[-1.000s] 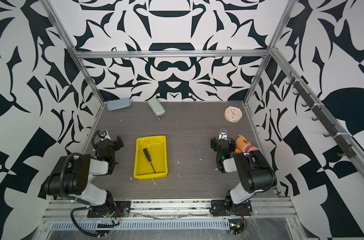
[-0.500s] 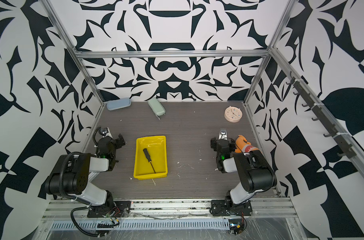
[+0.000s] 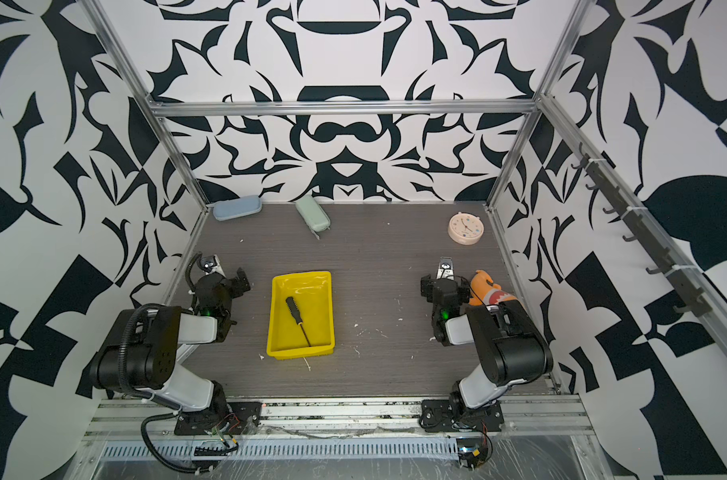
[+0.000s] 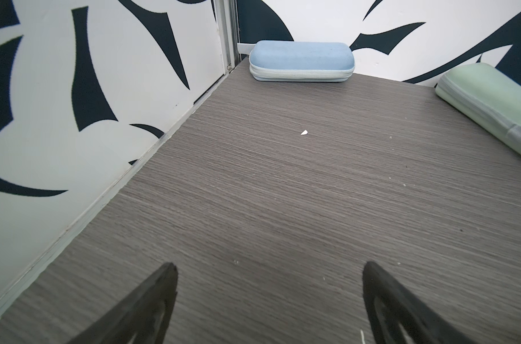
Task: Put the screwdriver in the bin
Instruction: Reset both arms
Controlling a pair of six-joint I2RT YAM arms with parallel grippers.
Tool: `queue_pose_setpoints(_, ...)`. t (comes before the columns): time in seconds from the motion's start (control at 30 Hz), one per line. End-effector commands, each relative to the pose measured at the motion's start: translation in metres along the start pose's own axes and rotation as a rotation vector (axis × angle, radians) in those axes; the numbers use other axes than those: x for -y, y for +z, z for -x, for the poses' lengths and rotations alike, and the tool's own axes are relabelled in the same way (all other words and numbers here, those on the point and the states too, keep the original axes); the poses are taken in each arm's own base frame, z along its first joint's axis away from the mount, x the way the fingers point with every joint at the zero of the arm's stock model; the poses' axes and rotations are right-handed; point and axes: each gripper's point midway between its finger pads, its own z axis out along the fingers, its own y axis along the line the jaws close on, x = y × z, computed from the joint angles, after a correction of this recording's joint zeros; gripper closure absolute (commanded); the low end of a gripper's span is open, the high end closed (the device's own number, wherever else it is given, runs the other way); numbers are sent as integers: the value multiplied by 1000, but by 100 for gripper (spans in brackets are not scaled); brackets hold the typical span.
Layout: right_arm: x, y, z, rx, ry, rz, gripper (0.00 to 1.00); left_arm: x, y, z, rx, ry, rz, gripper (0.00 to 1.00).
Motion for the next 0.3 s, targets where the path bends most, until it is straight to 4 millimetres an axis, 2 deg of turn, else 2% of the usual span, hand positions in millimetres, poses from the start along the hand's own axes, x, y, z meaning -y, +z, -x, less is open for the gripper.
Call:
queue_pose_setpoints(0.0, -3, 1, 19, 58, 27, 9, 0, 2, 0, 9, 27, -16, -7, 1)
queue_pose_setpoints(0.27, -3, 2, 18, 47, 25, 27, 0, 2, 0, 9, 27, -15, -8, 1)
